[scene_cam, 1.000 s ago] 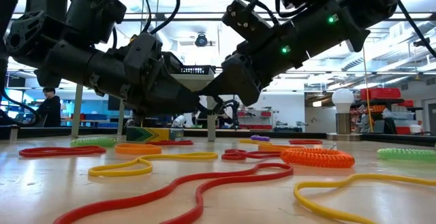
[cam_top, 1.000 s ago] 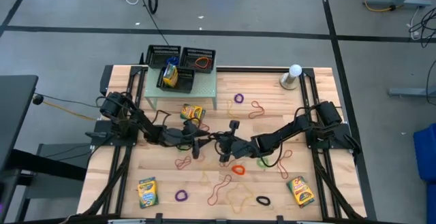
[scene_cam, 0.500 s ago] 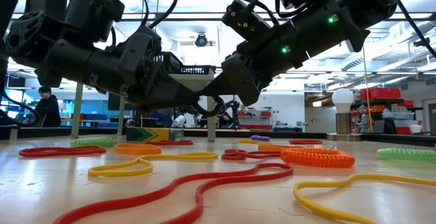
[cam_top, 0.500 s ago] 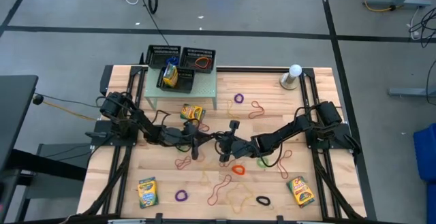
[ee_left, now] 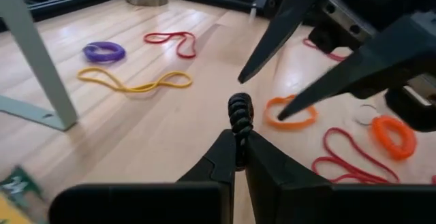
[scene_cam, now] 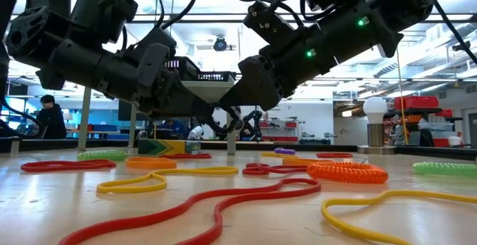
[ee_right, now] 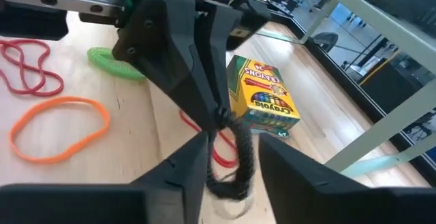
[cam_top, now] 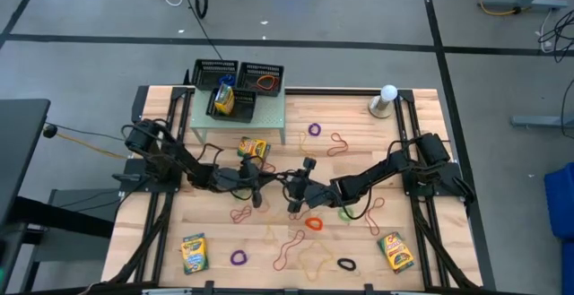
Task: Pick & Place Office Desk Supplies
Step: Put the black spring rubberband into the top left black bin
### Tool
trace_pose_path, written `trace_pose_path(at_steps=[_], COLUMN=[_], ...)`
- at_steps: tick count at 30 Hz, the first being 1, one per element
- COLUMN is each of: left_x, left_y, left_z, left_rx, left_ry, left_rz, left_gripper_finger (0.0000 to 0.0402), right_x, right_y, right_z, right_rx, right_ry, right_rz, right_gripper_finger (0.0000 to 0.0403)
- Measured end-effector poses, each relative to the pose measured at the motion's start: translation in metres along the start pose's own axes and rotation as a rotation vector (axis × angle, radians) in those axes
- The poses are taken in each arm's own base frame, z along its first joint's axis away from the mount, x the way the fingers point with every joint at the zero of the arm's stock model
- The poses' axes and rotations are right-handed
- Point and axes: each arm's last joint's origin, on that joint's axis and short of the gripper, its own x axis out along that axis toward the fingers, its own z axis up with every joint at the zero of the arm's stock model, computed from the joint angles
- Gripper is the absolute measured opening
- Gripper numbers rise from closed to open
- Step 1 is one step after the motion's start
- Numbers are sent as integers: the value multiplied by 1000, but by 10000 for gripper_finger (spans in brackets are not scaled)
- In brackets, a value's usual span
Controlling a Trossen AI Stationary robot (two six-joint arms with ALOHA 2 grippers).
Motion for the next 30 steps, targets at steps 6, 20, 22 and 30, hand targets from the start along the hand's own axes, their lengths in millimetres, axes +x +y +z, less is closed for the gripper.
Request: trace_pose_path(at_steps=[6,20,22,30], left_x=[-12,-75,-85,-124], left_y=[-2,-11,-11,10], left_z=[11,85,104,195], left_rx=[45,67,84,105], left_ry=[50,-37,-58,-151], left_rz=[51,66,80,265], left_gripper_finger=[22,22,22,22], right_x=[-2,-9,-7,-5], right_y=[1,0,-1,-3], right_z=[0,2,1,-1], right_rx=[-12,-61,-60,-48], right_ry=[9,47,59,72], right_rz=[-14,105,133,146], right_gripper_finger=[177,14,9,5])
